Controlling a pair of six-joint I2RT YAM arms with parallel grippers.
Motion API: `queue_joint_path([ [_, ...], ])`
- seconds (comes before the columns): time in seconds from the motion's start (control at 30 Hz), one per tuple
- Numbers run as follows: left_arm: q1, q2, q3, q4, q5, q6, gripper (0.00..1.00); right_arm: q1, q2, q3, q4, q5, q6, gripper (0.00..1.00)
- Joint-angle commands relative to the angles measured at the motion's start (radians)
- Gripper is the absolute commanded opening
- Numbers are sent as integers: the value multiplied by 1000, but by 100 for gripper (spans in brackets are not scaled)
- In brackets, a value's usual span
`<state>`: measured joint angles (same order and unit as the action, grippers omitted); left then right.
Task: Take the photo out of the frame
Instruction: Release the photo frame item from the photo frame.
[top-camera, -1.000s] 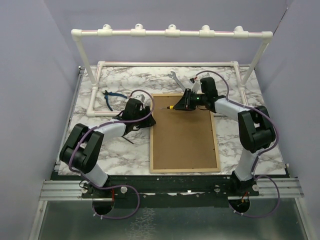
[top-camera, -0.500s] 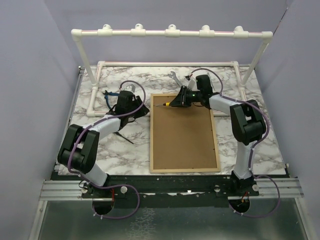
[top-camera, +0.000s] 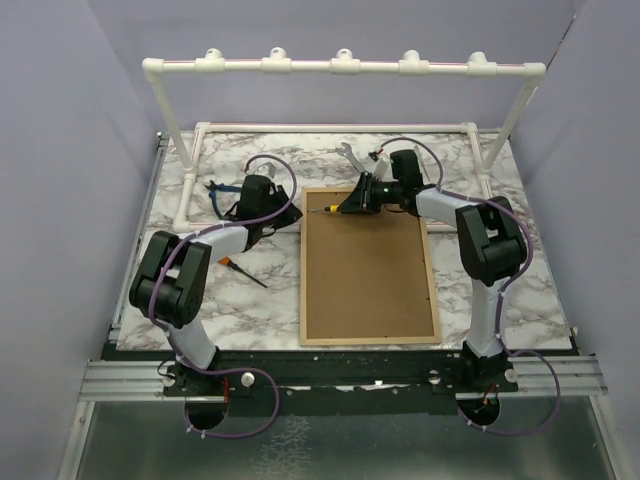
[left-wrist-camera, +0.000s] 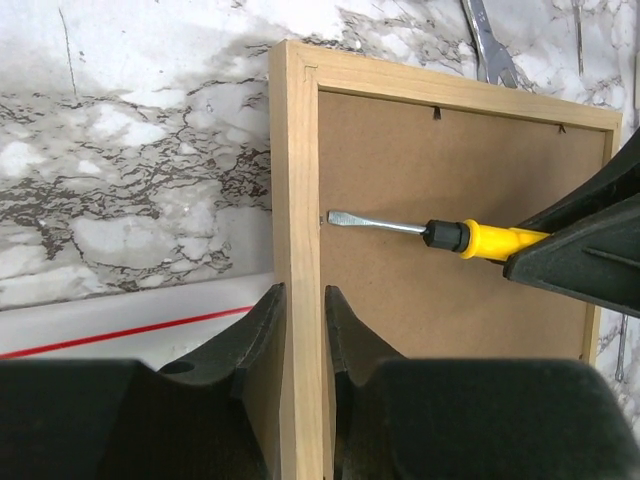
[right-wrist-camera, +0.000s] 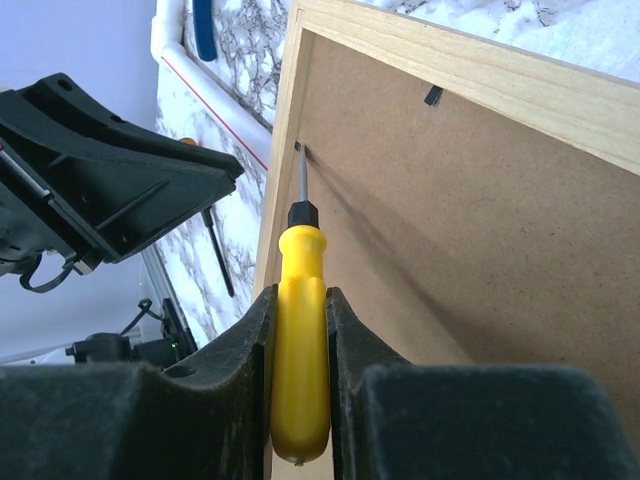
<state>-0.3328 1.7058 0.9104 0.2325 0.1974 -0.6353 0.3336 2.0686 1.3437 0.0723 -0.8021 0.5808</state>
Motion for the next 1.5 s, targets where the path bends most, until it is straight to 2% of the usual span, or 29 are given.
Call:
queue_joint_path([
  [0.0, 7, 35, 48, 35, 32, 2, 22, -2, 42, 20, 3, -40, 20, 1],
  [0.47, 7, 103, 83, 34, 54, 2, 23, -2, 81, 43, -14, -59, 47, 1],
  [0.9, 38, 92, 93, 12, 47, 19, 30, -2, 96, 57, -12, -71, 56, 1],
  [1.47, 40, 196, 148, 33, 162, 13, 12, -1, 116, 67, -3, -83, 71, 1],
])
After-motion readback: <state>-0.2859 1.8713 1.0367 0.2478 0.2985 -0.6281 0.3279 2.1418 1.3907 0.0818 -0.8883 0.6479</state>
